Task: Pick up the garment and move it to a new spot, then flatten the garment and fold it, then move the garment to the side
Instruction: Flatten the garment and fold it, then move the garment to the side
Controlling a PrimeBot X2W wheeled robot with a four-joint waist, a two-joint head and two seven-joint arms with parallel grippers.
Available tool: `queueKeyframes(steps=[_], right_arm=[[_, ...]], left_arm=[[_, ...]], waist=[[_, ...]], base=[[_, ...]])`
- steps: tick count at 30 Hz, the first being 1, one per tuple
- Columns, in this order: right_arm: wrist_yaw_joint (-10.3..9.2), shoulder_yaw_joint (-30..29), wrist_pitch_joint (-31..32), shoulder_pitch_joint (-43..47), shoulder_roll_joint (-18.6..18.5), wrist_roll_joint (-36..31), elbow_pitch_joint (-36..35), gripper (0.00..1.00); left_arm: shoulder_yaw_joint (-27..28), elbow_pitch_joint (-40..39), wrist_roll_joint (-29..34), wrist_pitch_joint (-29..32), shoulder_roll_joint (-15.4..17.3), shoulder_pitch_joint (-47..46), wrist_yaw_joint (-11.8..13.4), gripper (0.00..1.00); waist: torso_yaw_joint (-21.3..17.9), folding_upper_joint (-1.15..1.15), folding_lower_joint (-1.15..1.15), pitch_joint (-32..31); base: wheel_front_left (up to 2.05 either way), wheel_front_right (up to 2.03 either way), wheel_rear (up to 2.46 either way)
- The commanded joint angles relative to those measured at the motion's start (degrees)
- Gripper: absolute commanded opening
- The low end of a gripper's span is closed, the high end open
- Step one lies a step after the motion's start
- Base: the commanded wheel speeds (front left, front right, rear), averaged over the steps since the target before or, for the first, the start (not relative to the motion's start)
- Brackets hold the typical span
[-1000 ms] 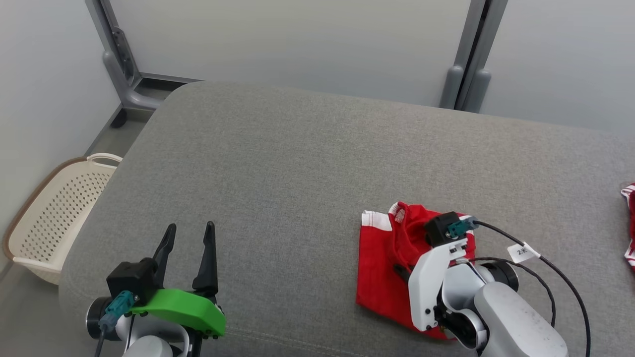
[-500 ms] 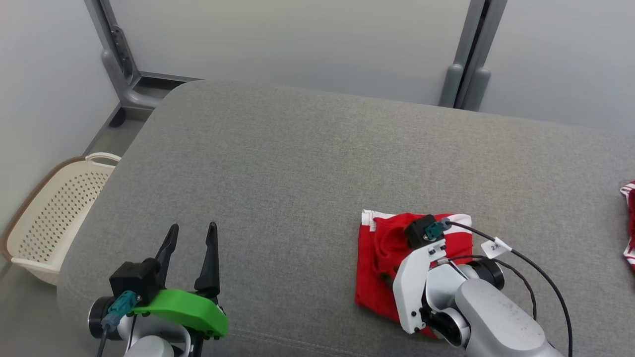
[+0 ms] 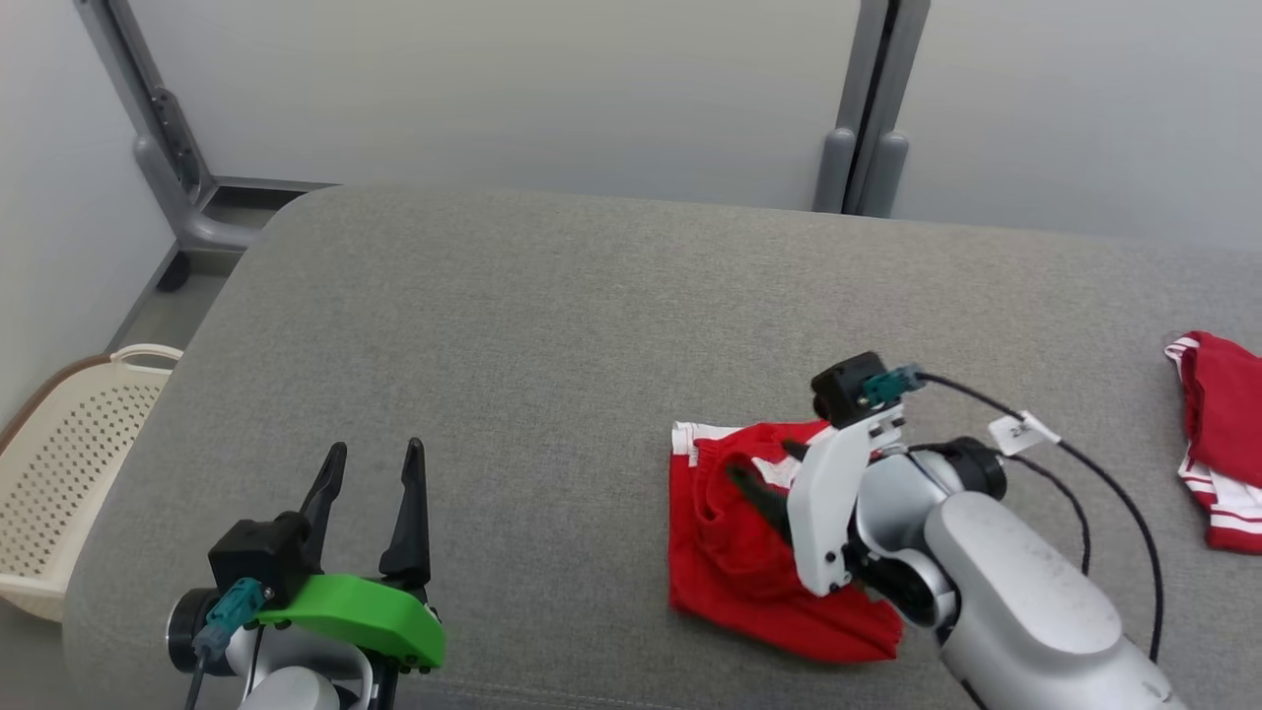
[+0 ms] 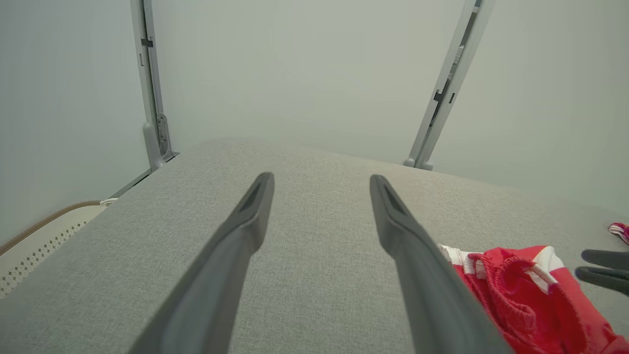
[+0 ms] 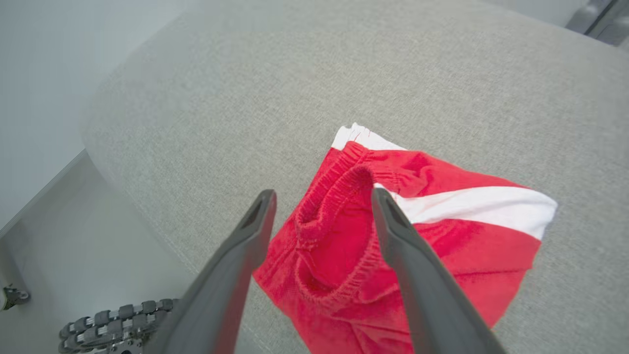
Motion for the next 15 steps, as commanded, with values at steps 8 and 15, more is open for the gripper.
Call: queueKeyframes(steps=[8, 15], right_arm=[[-0.01, -8.6, 1.1, 1.6, -4.7, 1.0, -4.1, 1.00], [-0.01, -16.6, 3.5, 4.6, -5.5, 2.4, -2.5, 1.00]], left_arm=[[-0.1, -1.6, 0.2, 0.4, 0.9, 1.1, 0.9, 1.00], [-0.7, -3.1, 0.8, 0.9, 1.2, 0.2, 1.0, 1.00]], waist=[[-3.8, 0.00, 0.00, 0.2], [-3.9, 0.00, 0.00, 1.9]], base=[[0.00, 0.00, 0.00], [0.00, 0.00, 0.00]])
